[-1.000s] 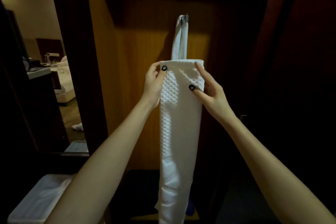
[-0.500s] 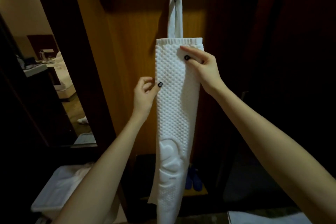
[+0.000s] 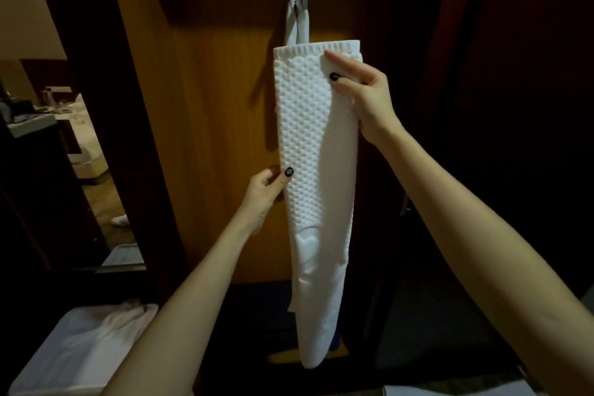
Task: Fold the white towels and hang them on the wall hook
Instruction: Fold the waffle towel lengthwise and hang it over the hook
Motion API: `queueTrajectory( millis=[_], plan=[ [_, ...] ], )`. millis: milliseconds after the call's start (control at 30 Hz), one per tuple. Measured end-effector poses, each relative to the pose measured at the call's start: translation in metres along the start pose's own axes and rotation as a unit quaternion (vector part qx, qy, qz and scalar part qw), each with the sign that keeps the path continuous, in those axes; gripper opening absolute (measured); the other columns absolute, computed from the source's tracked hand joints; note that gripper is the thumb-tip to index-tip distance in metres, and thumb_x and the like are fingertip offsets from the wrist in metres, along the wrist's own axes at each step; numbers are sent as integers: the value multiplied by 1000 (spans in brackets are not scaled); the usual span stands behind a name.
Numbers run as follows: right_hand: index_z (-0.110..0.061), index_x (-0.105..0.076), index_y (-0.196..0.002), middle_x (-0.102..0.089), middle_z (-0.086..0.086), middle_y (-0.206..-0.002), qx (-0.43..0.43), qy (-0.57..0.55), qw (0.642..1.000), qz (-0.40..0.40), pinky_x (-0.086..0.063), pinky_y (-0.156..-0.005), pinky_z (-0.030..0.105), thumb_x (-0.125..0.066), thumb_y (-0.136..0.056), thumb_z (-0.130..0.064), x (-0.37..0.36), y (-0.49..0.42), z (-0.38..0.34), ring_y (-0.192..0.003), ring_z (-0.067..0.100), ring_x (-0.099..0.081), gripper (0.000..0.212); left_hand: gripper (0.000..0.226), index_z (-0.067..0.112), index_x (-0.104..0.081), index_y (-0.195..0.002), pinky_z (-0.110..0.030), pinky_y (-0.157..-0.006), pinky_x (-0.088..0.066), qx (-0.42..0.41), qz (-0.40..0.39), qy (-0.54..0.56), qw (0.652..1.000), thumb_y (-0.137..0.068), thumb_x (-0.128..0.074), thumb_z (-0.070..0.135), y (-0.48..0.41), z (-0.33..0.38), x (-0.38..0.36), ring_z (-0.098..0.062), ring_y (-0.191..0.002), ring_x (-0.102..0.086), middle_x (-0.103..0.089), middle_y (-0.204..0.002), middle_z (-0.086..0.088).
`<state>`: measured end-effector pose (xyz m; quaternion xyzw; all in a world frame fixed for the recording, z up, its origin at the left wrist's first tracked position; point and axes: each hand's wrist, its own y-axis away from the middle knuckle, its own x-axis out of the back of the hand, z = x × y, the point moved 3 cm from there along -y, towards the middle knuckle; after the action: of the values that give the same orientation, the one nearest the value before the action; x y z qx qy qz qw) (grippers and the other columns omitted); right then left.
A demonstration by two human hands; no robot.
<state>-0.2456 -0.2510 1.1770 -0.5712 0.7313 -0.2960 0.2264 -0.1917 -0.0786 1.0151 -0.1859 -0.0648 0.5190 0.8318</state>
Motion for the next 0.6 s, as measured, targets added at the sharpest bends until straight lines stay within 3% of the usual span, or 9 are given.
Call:
queueTrajectory(
  millis=[100, 167, 233, 300, 400, 500, 600],
  plan=[
    [-20, -70, -108, -68, -13, -107, -16, -9, 999, 30, -51, -77, 15, -57, -85, 3, 16, -3, 3, -96, -1, -66, 36, 65, 18, -69, -66, -19, -63, -47, 101, -82, -87, 988, -57, -62, 82, -4, -11, -6, -9, -68, -63, -69, -71, 3],
    [-20, -72, -104, -71, -12, -104, -45, -19, 998, 33, -52, -78, 18, -57, -84, 3, 25, -2, 11, -97, 4, -67, 34, 81, 11, -64, -62, -29, -66, -42, 123, -96, -143, 977, -49, -56, 90, -5, -15, -9, -16, -66, -55, -62, -68, -5],
    [-22, -73, -101, -73, -11, -103, -75, -27, 996, 32, -53, -79, 21, -58, -83, 2, 33, -2, 19, -98, 8, -68, 34, 66, 13, -57, -57, -29, -64, -35, 105, -68, -150, 981, -63, -60, 78, -4, -14, -12, -12, -61, -48, -53, -61, -3],
    [-23, -74, -100, -73, -11, -103, -91, -30, 995, 39, -53, -76, 20, -58, -82, 3, 40, -3, 23, -96, 7, -69, 35, 37, 23, -58, -49, -17, -56, -35, 59, -32, -118, 991, -75, -68, 47, -2, -12, -14, 1, -50, -47, -54, -51, 14],
    [-26, -74, -99, -73, -10, -104, -103, -41, 992, 54, -54, -76, 22, -58, -81, 1, 47, -8, 23, -96, 8, -69, 36, 9, 15, -71, -70, -10, -60, -44, 17, -15, -57, 998, -79, -72, 13, -2, -9, -20, 5, -65, -62, -70, -66, 13],
    [-26, -74, -97, -74, -9, -101, -121, -75, 988, 68, -55, -75, 25, -56, -82, 1, 55, -14, 22, -93, 11, -71, 36, 20, -1, -68, -72, -16, -62, -45, -23, 12, -30, 999, -76, -73, 18, 0, 1, -24, -5, -68, -61, -68, -70, 5],
    [-24, -71, -101, -73, -12, -100, -130, -84, 985, 79, -56, -76, 25, -53, -85, 3, 62, -20, 21, -94, 9, -70, 36, 11, 15, -65, -75, -13, -64, -46, -81, 11, -44, 996, -77, -73, 23, 3, 12, -27, 0, -69, -58, -65, -72, 13]
  ],
)
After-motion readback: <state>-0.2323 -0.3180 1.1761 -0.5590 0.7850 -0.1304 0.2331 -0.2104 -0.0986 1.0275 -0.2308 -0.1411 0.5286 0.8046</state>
